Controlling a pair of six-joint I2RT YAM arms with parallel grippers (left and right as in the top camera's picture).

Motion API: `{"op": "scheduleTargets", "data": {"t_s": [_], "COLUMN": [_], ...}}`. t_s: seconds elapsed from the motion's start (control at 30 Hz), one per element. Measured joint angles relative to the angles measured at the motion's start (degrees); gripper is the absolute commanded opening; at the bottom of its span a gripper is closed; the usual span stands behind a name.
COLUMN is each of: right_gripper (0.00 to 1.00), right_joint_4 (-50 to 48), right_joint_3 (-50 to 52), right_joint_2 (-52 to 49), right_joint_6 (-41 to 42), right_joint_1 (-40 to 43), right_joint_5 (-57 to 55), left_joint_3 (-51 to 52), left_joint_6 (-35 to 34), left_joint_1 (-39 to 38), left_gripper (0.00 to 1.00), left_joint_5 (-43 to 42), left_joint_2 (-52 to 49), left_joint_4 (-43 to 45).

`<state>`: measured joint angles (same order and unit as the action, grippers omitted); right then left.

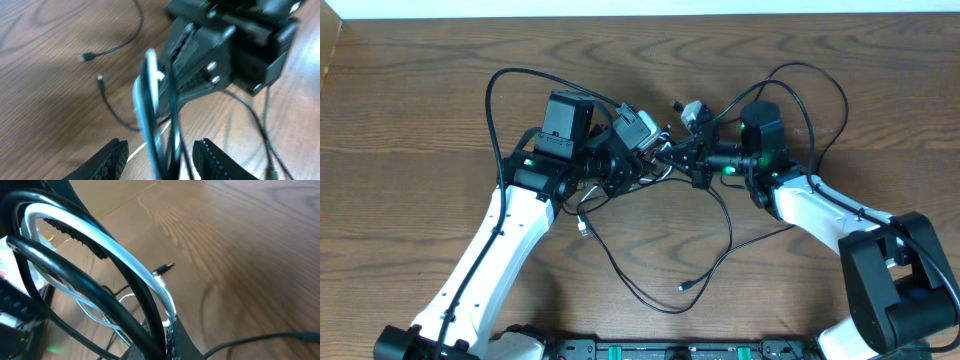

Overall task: Untangle cables
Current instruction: 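Grasp the white cable loop with the right gripper beside the left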

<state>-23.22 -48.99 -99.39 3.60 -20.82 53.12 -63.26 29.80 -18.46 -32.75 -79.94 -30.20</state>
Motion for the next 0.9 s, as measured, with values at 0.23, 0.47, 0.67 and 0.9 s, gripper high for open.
{"op": "scheduleTargets", "data": {"t_s": [0.23, 0.47, 0.67, 0.9], "right_gripper": [0.01, 0.01, 0.01, 0.01], "right_joint_4": [0.2, 0.2, -0.3, -16.2], "right_joint_3": [0.0, 0.0, 0.0, 0.2], "right_joint_2": [0.0, 0.0, 0.0, -0.4], "right_joint_6": [1.7, 3.5, 4.0, 12.5], "right_joint_1": [5.1, 8.0, 8.0, 8.6], "right_joint_5": [-0.7, -1.1, -0.8, 8.4], "left_joint_3": [0.0, 0.0, 0.0, 0.0], "left_joint_6": [-6.2, -10.8, -12.7, -10.9], "left_joint_1": [0.0, 0.0, -0.1, -0.1], "left_gripper": [0.72, 0.73, 0.82, 0.86], "left_joint_5": [15.0, 20.0, 14.1, 10.5], "left_joint_2": [0.0, 0.0, 0.0, 0.0], "left_joint_4": [0.0, 0.0, 0.2, 0.2]}}
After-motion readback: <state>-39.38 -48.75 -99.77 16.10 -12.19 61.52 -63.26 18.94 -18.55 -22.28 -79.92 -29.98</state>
